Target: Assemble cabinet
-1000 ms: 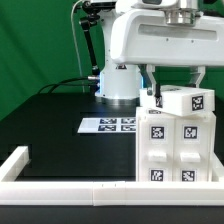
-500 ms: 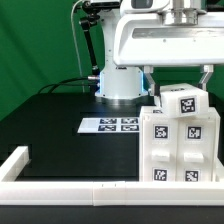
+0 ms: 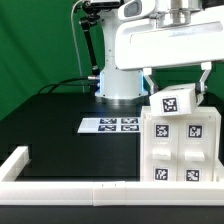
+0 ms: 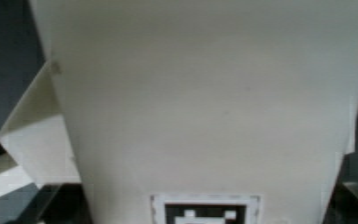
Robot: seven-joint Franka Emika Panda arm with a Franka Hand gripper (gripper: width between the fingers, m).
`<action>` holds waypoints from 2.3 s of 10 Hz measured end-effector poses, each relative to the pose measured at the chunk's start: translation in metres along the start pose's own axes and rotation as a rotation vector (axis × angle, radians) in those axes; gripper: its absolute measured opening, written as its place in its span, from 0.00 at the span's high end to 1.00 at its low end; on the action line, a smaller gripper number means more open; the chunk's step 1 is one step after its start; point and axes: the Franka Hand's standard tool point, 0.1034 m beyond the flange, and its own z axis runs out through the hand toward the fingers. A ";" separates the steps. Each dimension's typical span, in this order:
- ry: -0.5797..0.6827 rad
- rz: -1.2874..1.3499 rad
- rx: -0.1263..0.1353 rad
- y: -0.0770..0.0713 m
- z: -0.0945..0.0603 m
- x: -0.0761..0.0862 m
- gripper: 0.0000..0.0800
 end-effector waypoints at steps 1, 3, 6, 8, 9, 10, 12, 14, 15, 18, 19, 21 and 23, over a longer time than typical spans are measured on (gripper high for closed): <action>-0.005 0.112 0.007 0.000 0.000 -0.001 0.30; -0.015 0.302 0.019 0.000 0.000 -0.002 0.30; -0.045 0.606 0.028 -0.003 -0.001 -0.004 0.30; -0.065 0.758 0.032 -0.003 -0.001 -0.004 0.30; -0.077 0.860 0.040 -0.003 -0.001 -0.004 0.30; -0.090 0.943 0.051 -0.002 -0.001 -0.004 0.30; -0.111 1.055 0.052 -0.003 -0.001 -0.004 0.30; -0.138 1.182 0.044 -0.001 0.000 -0.005 0.30; -0.139 1.201 0.044 -0.001 0.000 -0.005 0.30; -0.138 1.094 0.055 -0.002 -0.003 -0.004 0.01; -0.144 1.061 0.062 -0.006 -0.009 -0.003 0.01; -0.141 1.021 0.084 -0.008 -0.019 0.002 0.00; -0.142 1.013 0.094 -0.006 -0.020 0.005 0.00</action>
Offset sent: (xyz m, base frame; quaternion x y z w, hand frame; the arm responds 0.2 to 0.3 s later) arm -0.0094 0.0027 -0.0042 0.0022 -0.0108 0.2807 0.9597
